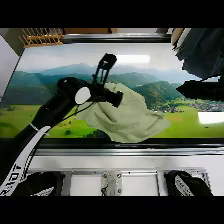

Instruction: Fold the clothes and pants, and hang the long-sleeved shirts on hangers.

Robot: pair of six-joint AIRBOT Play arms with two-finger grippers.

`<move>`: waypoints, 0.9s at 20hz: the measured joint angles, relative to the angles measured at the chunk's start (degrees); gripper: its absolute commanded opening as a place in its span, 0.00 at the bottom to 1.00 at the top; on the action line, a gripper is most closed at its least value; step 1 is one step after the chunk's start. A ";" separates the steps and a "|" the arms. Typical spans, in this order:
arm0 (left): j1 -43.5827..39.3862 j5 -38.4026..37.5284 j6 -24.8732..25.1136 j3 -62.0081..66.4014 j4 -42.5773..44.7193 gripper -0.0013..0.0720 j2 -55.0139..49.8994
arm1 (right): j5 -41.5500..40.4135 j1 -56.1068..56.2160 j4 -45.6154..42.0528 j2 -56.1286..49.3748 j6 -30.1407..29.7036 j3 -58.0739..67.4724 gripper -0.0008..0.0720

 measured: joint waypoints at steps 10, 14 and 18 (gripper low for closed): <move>28.20 1.22 -5.18 -33.90 -15.65 0.94 8.02 | 0.00 0.00 0.09 0.00 0.00 0.00 0.03; 30.23 5.55 0.81 -39.54 -27.71 0.94 4.66 | 0.00 0.00 0.11 0.00 0.00 0.00 0.03; 27.08 7.72 3.56 -36.85 -32.41 0.94 -1.44 | -0.02 0.00 0.11 0.00 0.00 0.00 0.03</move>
